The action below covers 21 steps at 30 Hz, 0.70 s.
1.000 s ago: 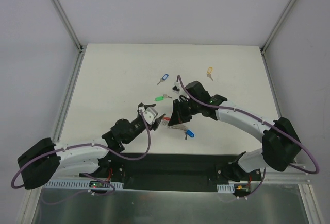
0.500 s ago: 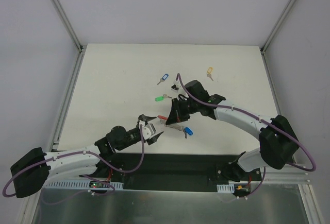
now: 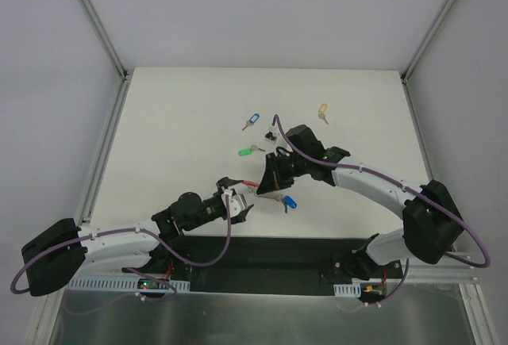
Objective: Put the keys on the keyring
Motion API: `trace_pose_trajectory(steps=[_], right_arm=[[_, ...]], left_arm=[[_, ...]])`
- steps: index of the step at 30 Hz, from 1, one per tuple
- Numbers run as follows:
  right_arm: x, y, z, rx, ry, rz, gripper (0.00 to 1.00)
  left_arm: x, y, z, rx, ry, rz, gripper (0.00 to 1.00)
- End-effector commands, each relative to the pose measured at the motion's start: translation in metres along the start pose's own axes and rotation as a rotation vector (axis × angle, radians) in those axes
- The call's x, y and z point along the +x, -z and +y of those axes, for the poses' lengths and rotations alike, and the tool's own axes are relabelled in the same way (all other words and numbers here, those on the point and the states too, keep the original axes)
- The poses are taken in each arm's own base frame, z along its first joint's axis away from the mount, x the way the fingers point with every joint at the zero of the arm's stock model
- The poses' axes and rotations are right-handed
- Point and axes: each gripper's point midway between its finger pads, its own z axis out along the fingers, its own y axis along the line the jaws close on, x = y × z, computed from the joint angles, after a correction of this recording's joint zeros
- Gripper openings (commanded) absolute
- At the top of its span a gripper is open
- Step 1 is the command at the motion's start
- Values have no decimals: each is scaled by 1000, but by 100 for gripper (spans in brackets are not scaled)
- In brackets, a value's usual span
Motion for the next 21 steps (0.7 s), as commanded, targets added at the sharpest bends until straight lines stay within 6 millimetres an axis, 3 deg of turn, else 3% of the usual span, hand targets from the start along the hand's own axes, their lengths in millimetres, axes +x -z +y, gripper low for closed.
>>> trace_pose_trajectory(steps=[1,14,21], right_arm=[[3,11,11,-35,55,1,1],[15,4,15,-56,94,63,1],[18,5,15,-51,111,73,1]], left_arm=[[-48,-8,1,38,-38,-151,75],[-63,-20,-9,115,-62,-179,71],[-59,-22,-13,135,-70,-165,59]])
